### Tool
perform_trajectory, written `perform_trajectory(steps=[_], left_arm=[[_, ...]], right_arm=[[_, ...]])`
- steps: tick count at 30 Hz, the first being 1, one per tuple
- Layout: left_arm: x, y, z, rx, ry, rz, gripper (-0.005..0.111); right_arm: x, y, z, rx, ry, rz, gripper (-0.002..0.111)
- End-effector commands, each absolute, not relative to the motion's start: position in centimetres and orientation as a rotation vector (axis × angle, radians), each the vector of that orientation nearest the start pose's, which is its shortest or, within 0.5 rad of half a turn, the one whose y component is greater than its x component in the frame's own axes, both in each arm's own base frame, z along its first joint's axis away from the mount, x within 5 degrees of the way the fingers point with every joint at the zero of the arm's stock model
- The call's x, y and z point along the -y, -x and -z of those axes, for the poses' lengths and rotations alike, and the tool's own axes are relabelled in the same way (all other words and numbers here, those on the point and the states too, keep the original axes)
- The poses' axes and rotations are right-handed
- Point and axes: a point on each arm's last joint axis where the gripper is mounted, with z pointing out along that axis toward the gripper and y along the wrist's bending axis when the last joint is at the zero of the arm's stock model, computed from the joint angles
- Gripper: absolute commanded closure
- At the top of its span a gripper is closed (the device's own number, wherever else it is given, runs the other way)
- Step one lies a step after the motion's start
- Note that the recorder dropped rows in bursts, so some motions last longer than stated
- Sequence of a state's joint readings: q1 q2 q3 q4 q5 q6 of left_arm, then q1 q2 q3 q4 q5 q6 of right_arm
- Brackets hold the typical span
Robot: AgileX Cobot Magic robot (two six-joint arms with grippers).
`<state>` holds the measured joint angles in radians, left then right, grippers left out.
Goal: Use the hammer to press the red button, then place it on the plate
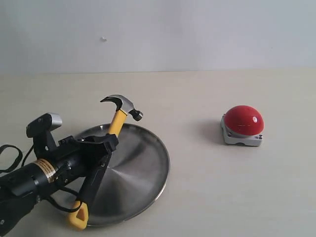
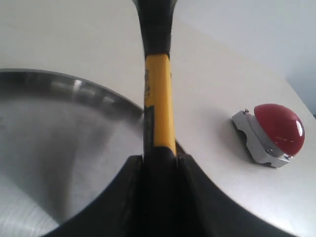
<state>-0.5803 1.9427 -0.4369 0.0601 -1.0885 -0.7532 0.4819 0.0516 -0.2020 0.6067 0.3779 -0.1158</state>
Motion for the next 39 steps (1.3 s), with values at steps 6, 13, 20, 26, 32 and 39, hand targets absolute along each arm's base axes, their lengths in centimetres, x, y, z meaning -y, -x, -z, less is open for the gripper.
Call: perform_trajectory(steps=[6, 13, 20, 26, 32, 39], left_arm=[[16.3, -24.2, -10.3, -1.954, 0.18, 0.977, 0.107], [16.3, -24.2, -10.3, -1.961, 0.183, 0.975, 0.107], [16.4, -24.1, -10.2, -1.959, 0.102, 0.939, 0.107], [16.4, -24.1, -10.3, -1.958, 0.107, 0.956, 0.107], [17.7, -24.0, -10.7, -1.95, -0.041, 1.029, 0.107], [18.3, -24.4, -11.1, -1.952, -0.015, 1.109, 0.107]], right_arm=[[-3.9, -3.3, -24.9, -1.709, 0.19, -0.878, 0.108], [-3.9, -3.3, -24.9, -1.709, 0.19, -0.878, 0.108], [-3.9, -3.3, -24.9, -1.709, 0.19, -0.878, 0.108], [-3.9, -3.3, -24.9, -1.709, 0.19, -0.878, 0.108], [-3.9, -3.3, -24.9, -1.709, 0.19, -0.878, 0.108], [-3.9, -3.3, -24.9, -1.709, 0.19, -0.878, 0.108]])
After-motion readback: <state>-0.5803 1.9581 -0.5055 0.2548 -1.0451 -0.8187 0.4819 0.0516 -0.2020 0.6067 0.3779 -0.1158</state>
